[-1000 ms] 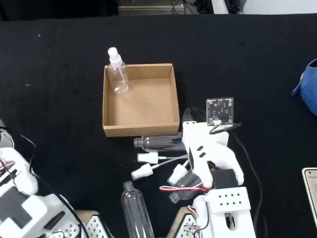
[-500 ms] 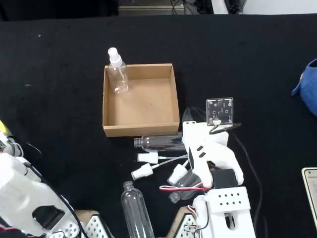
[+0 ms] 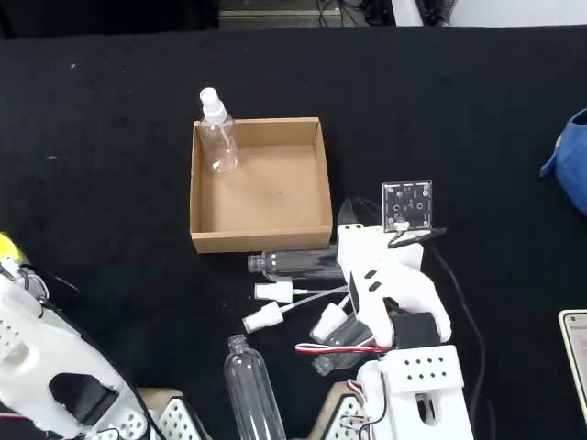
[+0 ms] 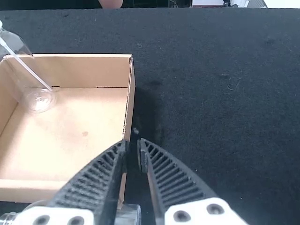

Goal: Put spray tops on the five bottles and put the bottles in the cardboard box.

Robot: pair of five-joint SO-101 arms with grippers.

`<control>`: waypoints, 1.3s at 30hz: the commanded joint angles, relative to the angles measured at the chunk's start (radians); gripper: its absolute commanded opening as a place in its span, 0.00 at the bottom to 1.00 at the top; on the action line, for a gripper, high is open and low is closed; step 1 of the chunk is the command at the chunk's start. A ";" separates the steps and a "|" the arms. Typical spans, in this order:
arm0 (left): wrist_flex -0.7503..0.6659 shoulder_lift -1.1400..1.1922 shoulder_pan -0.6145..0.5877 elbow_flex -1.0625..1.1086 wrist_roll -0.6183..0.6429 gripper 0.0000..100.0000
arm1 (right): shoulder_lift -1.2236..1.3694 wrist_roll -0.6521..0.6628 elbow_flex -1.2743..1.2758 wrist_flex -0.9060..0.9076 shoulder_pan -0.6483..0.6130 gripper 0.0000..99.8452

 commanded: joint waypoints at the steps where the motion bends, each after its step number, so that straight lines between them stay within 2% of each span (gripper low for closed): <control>1: -0.025 0.014 -0.018 -0.036 -0.002 0.03 | -0.028 0.008 -0.005 -0.031 0.025 0.01; 39: -0.025 0.035 -0.024 -0.024 -0.008 0.03 | -0.028 0.008 -0.004 -0.031 0.026 0.01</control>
